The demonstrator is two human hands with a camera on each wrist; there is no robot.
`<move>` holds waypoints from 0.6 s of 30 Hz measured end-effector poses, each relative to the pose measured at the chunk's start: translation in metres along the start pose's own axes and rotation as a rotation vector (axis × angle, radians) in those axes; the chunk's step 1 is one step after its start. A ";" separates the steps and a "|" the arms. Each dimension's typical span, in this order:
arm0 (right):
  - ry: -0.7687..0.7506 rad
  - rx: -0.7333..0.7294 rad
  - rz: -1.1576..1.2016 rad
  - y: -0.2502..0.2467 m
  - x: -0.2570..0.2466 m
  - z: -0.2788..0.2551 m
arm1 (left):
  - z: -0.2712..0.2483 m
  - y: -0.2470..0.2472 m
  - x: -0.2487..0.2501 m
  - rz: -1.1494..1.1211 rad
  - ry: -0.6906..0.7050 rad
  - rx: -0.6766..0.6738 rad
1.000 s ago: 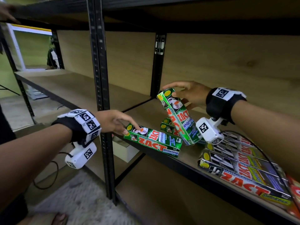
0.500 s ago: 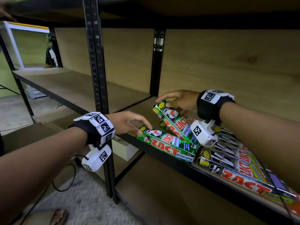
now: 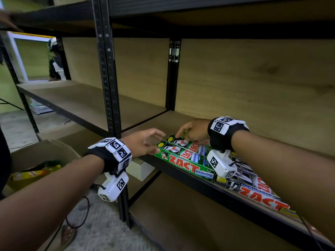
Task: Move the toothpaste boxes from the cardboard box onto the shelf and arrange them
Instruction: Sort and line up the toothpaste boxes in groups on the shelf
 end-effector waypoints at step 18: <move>0.101 0.106 -0.240 -0.039 0.075 -0.027 | 0.017 0.017 0.037 0.463 -0.058 -0.022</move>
Point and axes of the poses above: each hand's wrist, its own z-axis towards the middle knuckle, its own y-axis out of the palm, x = y × z, the point moved 7 cm from there along z, towards the middle knuckle, and after that the axes turned 6 degrees about z, right-handed, at the moved point
